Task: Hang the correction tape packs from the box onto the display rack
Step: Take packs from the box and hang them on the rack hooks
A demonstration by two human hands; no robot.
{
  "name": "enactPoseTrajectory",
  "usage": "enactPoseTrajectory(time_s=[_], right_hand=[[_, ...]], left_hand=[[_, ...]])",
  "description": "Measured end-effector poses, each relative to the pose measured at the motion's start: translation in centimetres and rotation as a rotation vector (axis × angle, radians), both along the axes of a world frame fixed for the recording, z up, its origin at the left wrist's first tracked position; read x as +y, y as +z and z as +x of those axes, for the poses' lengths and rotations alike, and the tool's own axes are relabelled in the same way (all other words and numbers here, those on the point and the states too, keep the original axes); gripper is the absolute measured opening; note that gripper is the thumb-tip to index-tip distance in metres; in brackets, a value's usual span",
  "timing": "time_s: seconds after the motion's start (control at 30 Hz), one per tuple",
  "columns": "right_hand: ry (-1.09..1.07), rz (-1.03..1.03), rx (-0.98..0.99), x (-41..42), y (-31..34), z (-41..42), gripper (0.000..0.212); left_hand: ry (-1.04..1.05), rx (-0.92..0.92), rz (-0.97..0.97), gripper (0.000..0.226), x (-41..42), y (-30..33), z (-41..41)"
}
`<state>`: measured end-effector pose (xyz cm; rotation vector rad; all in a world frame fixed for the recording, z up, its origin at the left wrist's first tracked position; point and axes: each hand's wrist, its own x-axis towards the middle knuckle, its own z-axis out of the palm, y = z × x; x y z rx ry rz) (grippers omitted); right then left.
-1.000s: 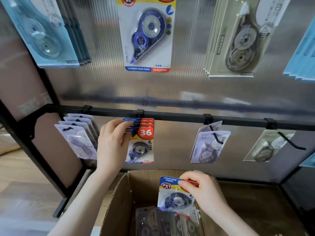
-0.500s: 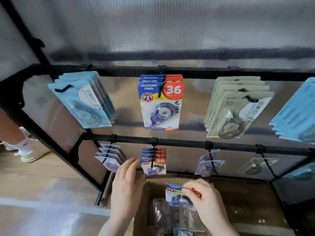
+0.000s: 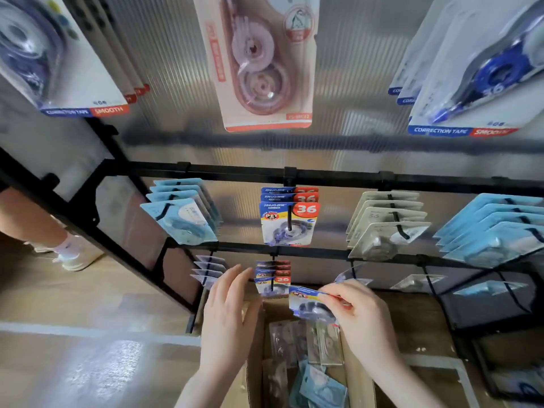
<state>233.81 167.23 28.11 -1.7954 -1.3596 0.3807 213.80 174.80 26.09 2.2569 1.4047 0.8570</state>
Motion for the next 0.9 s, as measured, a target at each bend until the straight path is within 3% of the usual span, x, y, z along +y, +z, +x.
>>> enactPoseTrajectory(time_s=[0.37,0.9], right_hand=[[0.054,0.144,-0.102,4.1,6.5,-0.6,0.006],[0.102,0.151,-0.226,8.6,5.9,-1.3,0.025]], left_hand=[[0.001,0.103,0.05,0.042,1.9,3.2,-1.7],[0.029,0.189,-0.02,0.049,3.7,2.9,-1.4]])
